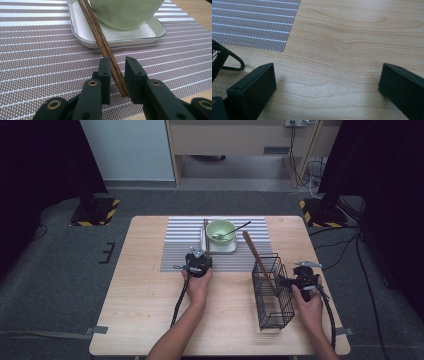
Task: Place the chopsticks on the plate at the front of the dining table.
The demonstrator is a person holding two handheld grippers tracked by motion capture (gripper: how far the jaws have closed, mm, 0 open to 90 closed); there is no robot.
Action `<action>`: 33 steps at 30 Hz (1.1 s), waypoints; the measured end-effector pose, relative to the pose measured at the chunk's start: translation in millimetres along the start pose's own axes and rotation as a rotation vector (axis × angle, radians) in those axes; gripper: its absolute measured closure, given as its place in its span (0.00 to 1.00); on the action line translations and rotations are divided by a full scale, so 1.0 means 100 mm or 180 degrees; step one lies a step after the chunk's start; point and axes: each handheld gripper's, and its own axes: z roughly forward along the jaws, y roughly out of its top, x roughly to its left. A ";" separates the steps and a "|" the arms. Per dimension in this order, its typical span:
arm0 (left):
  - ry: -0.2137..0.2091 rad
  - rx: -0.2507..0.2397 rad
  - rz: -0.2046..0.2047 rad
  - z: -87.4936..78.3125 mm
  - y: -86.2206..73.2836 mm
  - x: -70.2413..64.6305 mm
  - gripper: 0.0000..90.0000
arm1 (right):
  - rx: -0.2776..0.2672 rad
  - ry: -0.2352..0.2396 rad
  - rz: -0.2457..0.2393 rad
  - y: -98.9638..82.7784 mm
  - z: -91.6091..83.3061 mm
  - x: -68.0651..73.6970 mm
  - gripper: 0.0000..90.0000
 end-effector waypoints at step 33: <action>0.0030 -0.0046 0.0028 -0.12 0.05 0.04 0.61 | -0.0003 0.0000 0.0002 0.00 0.00 0.00 0.02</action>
